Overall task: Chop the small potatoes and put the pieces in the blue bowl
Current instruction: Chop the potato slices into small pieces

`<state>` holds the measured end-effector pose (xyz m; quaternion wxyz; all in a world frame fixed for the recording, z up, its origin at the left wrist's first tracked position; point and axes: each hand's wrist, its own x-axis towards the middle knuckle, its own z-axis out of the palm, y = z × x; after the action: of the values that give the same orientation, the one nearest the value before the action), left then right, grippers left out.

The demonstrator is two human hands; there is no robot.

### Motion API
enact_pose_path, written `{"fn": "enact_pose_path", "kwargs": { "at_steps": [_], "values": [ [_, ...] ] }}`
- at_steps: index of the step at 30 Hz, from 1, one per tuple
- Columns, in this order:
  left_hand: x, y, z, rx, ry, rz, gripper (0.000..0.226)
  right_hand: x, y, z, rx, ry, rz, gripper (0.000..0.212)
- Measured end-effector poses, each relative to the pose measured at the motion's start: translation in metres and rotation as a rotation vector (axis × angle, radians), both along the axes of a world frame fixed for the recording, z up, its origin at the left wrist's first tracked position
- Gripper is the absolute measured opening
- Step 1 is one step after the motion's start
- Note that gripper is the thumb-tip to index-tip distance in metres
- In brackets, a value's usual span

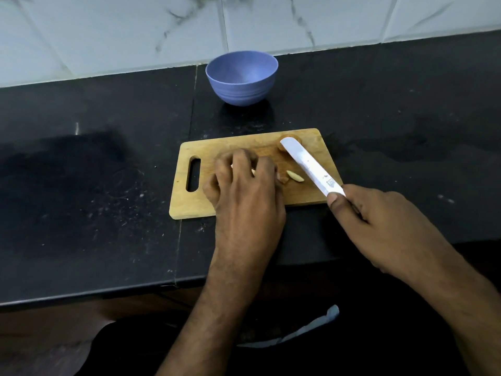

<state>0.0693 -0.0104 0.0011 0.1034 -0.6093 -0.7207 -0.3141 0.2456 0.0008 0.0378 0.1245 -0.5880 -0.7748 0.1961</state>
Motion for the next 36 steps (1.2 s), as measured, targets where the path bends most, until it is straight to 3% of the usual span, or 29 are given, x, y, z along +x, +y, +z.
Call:
{"fn": "enact_pose_path", "kwargs": {
  "at_steps": [5,13,23,30,36],
  "values": [
    [0.004,0.010,0.000,-0.044,0.018,-0.048,0.018,0.000,-0.002,-0.001,0.039,-0.013,-0.017,0.042],
    [0.000,0.019,0.000,-0.036,-0.093,0.116,0.011,0.002,-0.003,-0.002,0.015,0.011,-0.014,0.040],
    [0.007,0.020,0.005,-0.109,-0.051,-0.200,0.029,0.002,-0.004,-0.004,0.050,0.018,-0.045,0.041],
    [0.006,0.018,0.009,-0.080,-0.113,-0.199,0.020,-0.002,-0.005,-0.004,0.092,-0.016,-0.058,0.042],
    [0.004,0.017,0.007,-0.067,-0.108,-0.134,0.011,-0.007,-0.022,-0.001,0.129,-0.195,-0.032,0.036]
  ]
}}
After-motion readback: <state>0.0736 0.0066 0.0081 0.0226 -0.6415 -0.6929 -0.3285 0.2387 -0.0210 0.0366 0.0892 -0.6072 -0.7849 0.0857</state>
